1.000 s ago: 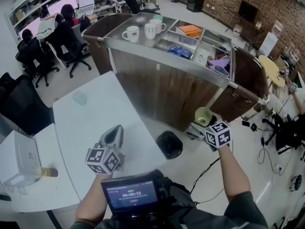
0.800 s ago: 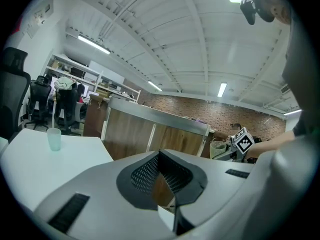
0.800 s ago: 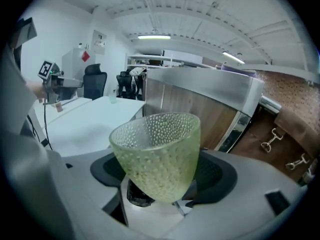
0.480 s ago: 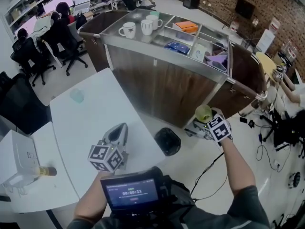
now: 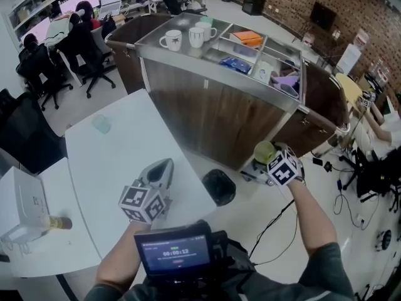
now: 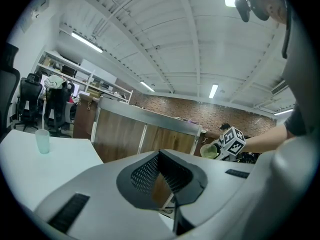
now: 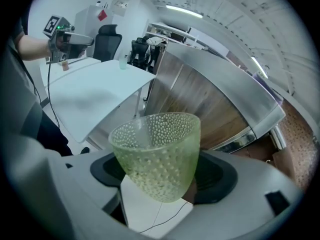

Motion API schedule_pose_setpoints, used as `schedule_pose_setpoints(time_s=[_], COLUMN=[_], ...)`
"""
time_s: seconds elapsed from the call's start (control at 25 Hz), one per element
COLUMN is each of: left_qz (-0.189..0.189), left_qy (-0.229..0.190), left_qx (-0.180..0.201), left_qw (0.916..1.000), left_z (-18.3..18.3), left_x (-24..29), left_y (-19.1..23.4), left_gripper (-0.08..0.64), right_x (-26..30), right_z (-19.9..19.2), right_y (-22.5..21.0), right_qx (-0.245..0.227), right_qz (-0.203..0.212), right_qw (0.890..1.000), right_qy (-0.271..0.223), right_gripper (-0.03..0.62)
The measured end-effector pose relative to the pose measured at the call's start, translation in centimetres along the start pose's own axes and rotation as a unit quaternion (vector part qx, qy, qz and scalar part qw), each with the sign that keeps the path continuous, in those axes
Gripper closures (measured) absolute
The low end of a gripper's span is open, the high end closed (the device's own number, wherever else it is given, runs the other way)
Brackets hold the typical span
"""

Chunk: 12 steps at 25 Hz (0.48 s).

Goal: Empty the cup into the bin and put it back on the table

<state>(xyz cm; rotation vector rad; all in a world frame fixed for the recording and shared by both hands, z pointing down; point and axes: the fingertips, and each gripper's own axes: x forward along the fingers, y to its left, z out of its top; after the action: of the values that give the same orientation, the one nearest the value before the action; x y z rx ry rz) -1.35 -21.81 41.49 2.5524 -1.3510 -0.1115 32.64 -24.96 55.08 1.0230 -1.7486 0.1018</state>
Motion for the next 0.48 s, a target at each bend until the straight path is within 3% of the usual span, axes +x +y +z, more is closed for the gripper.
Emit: schedule_pose_setpoints(time_s=[0.2, 0.48], left_qz=[-0.01, -0.012], left_qy=[0.006, 0.004], left_qx=[0.002, -0.001], left_qw=[0.9999, 0.9999], left_z=[-0.2, 0.0], left_x=[0.5, 0.5], left_y=[-0.4, -0.4], left_gripper=[0.56, 0.56], right_x=[0.3, 0.1], right_z=[-1.3, -0.2], right_y=[-0.1, 1.3], right_qx=[-0.026, -0.081], right_qz=[-0.006, 0.021], right_qw=[0.999, 0.995], right_qy=[0.039, 0.058], right_gripper=[0.199, 0.199])
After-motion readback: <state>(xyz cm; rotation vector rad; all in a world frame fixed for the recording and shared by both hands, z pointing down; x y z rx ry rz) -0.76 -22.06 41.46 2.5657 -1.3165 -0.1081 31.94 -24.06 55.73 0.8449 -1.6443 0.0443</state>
